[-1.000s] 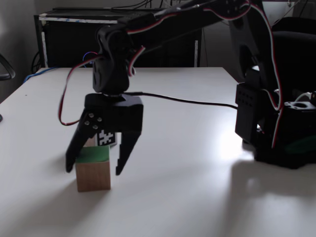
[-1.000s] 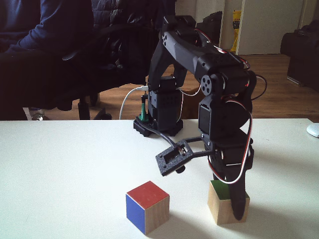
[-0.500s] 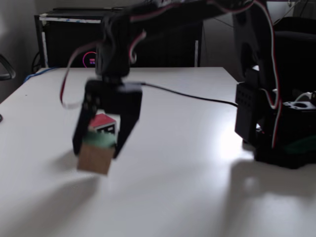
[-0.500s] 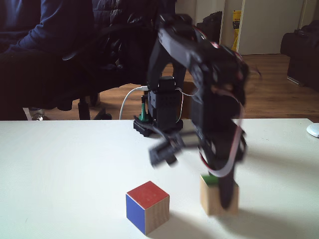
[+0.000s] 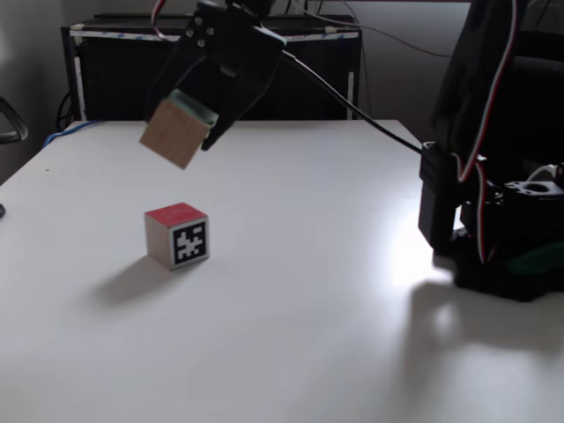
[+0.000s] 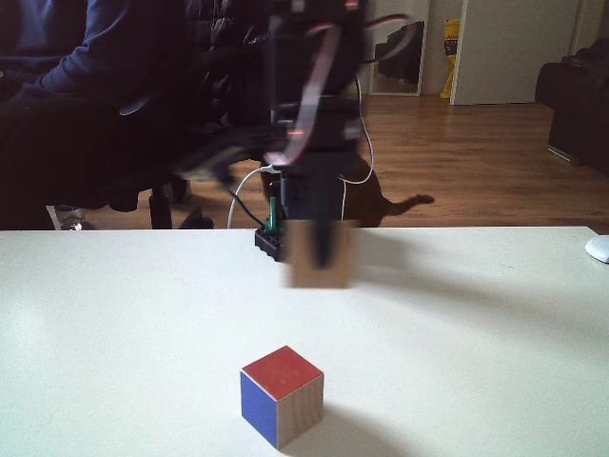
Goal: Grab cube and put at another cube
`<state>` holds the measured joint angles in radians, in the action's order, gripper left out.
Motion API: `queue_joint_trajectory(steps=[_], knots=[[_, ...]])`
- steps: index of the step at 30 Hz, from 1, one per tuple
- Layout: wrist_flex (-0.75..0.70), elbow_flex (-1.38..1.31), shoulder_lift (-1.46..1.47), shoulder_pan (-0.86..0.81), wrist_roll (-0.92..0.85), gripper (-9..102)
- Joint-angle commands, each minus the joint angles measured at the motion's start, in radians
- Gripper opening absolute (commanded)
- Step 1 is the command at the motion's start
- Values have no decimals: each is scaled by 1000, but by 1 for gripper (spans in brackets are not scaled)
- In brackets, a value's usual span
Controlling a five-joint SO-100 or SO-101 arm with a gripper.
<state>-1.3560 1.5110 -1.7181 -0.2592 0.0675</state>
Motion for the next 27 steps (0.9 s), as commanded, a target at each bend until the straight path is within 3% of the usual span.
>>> queue_joint_trajectory(steps=[1,27], knots=[[29,-26,43,-49,-41,10],[49,-156,333,-57,-57,16]])
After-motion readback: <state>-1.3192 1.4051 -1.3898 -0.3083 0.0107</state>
